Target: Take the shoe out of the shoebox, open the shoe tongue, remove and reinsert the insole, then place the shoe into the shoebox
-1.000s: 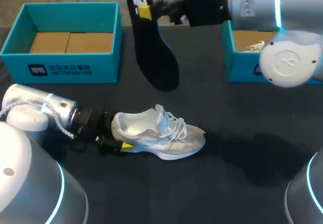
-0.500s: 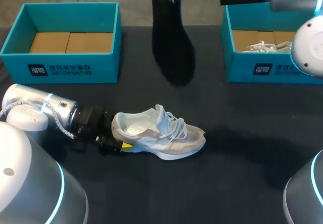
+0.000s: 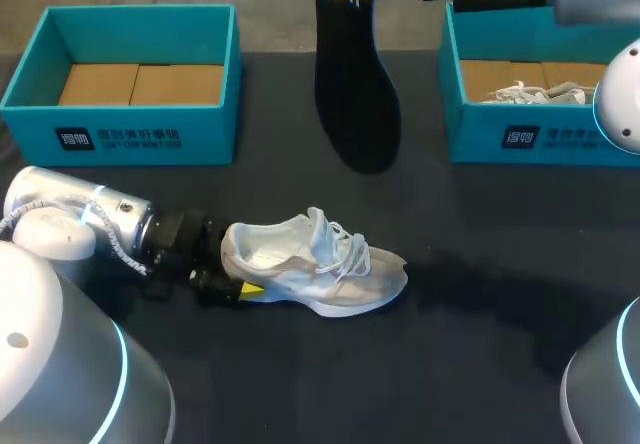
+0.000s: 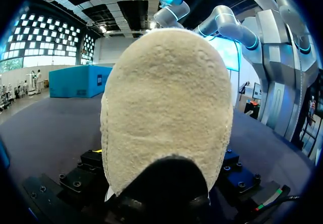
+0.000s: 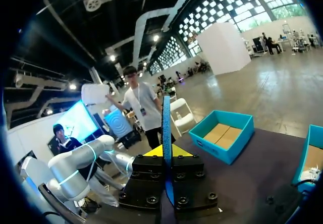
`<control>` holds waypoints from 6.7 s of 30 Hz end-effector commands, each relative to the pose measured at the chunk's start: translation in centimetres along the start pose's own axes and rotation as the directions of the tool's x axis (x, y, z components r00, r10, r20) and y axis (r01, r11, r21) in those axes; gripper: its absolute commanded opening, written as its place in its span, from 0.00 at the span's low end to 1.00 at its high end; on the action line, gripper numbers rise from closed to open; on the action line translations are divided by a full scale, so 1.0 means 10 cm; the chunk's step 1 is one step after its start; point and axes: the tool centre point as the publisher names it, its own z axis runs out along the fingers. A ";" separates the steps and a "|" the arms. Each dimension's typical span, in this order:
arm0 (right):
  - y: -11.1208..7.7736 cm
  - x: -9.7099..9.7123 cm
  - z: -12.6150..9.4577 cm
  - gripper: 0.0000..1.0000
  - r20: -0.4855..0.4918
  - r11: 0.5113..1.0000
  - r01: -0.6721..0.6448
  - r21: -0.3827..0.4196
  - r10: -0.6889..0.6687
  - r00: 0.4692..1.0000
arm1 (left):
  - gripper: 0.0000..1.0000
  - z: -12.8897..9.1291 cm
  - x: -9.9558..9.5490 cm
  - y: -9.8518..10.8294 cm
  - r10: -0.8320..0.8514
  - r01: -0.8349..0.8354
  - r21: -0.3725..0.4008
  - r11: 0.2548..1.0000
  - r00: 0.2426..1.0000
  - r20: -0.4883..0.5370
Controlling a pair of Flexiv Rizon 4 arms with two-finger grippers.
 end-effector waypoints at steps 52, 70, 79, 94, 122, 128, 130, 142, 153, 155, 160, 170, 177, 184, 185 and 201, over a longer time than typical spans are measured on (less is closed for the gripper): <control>0.36 1.21 -1.31 0.00 -0.056 0.989 -0.150 0.010 0.150 0.987 | 0.00 0.01 0.01 -0.01 0.000 0.000 -0.002 1.000 1.000 0.002; 0.36 2.21 -1.57 0.00 -0.035 0.989 -0.145 0.031 0.146 0.989 | 0.00 0.01 0.01 -0.01 0.000 0.000 -0.002 1.000 1.000 0.002; 0.38 2.28 -1.53 0.00 -0.044 0.988 -0.153 -0.005 0.153 0.987 | 0.00 0.01 0.01 -0.01 0.000 0.000 -0.002 1.000 1.000 0.002; 0.42 2.37 -1.54 0.00 -0.061 0.990 -0.142 -0.013 0.141 0.988 | 0.00 0.01 0.01 -0.01 0.000 0.000 -0.002 1.000 1.000 0.002; 0.29 2.73 -1.51 0.00 0.003 0.995 -0.096 -0.016 0.096 0.995 | 0.00 0.01 0.01 -0.01 0.000 0.000 -0.002 1.000 1.000 0.002; 0.29 2.73 -1.51 0.00 0.003 0.995 -0.096 -0.016 0.096 0.995 | 0.00 0.01 0.00 0.03 -0.006 0.006 -0.011 1.000 1.000 0.002; 0.29 2.73 -1.51 0.00 0.003 0.995 -0.096 -0.016 0.096 0.995 | 0.87 0.01 0.01 0.05 -0.003 0.003 -0.034 0.999 1.000 0.003; 0.29 2.73 -1.51 0.00 0.003 0.995 -0.096 -0.016 0.096 0.995 | 1.00 -0.20 -0.02 0.03 0.010 -0.009 -0.028 1.000 1.000 0.014; 0.29 2.73 -1.51 0.00 0.003 0.995 -0.096 -0.016 0.096 0.995 | 1.00 -0.39 -0.07 0.06 0.061 -0.063 -0.033 0.997 0.996 -0.060; 0.29 2.73 -1.51 0.00 0.003 0.995 -0.096 -0.016 0.096 0.995 | 1.00 -0.43 -0.06 0.05 0.069 -0.072 -0.051 0.996 0.996 -0.061; 0.29 2.73 -1.51 0.00 0.003 0.995 -0.096 -0.016 0.096 0.995 | 1.00 -0.58 -0.01 0.03 0.091 -0.095 -0.101 0.990 0.995 -0.047; 0.29 2.73 -1.51 0.00 0.003 0.995 -0.096 -0.016 0.096 0.995 | 1.00 -0.89 0.09 0.00 0.082 -0.082 -0.175 0.981 0.997 -0.008; 0.29 2.73 -1.51 0.00 0.003 0.995 -0.096 -0.016 0.096 0.995 | 1.00 -1.16 0.14 -0.16 0.104 -0.099 -0.298 0.950 0.995 0.004; 0.29 2.73 -1.51 0.00 0.003 0.995 -0.096 -0.016 0.096 0.995 | 1.00 -1.40 0.15 -0.42 0.112 -0.086 -0.445 0.891 0.993 0.033; 0.29 2.73 -1.51 0.00 0.003 0.995 -0.096 -0.016 0.096 0.995 | 1.00 -1.44 0.15 -0.46 0.117 -0.085 -0.475 0.876 0.992 0.039; 0.29 2.73 -1.51 0.00 0.003 0.995 -0.096 -0.016 0.096 0.995 | 1.00 -1.62 0.09 -1.06 0.041 -0.050 -0.704 0.709 0.999 -0.030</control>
